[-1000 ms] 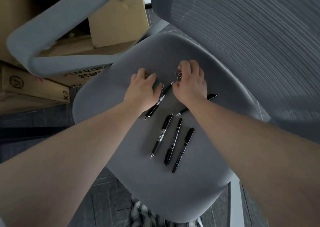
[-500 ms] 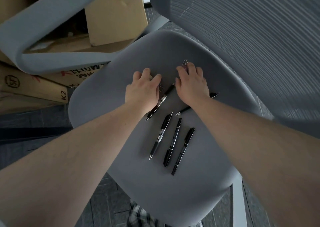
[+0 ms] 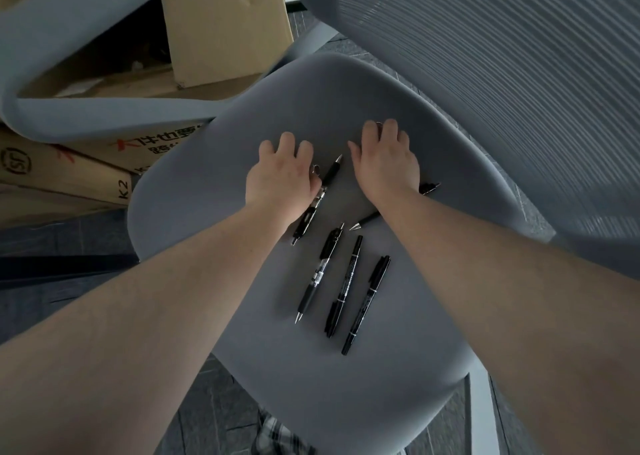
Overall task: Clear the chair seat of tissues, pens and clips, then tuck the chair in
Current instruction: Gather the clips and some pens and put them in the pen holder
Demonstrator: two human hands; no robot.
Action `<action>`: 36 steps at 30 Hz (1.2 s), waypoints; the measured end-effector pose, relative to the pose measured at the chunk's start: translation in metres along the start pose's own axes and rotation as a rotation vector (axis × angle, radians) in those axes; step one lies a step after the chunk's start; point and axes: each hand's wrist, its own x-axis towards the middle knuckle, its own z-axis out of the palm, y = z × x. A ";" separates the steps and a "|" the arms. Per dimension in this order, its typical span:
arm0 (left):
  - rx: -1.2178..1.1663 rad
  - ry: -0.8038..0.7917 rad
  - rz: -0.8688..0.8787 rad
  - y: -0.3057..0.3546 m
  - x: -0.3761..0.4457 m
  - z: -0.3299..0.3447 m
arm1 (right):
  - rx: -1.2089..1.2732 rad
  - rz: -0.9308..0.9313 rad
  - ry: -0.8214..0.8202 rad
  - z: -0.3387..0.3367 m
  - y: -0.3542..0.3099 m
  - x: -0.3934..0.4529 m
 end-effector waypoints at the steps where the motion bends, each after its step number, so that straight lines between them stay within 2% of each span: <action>1: -0.009 0.003 -0.005 -0.002 0.000 0.000 | -0.007 0.014 -0.002 0.001 -0.002 -0.003; 4: -0.021 0.012 0.020 -0.006 -0.003 0.000 | -0.057 0.008 0.085 0.003 -0.002 -0.005; 7: -0.036 -0.011 0.071 -0.008 -0.005 -0.002 | -0.055 -0.001 0.004 -0.002 -0.001 -0.002; 14: -0.092 -0.018 0.051 -0.013 -0.009 -0.006 | 0.054 -0.042 0.045 -0.004 -0.005 -0.003; 18: -0.171 0.043 0.026 -0.016 -0.017 -0.004 | 0.050 0.038 -0.071 -0.008 0.001 -0.004; 25: -0.197 0.033 0.041 -0.021 -0.034 -0.009 | 0.132 0.041 -0.109 -0.024 0.002 -0.018; 32: -0.199 -0.075 0.008 -0.033 -0.052 -0.052 | 0.165 -0.152 -0.154 -0.068 -0.016 -0.044; 36: -0.195 -0.086 -0.030 -0.047 -0.079 -0.093 | 0.155 -0.249 -0.166 -0.111 -0.041 -0.051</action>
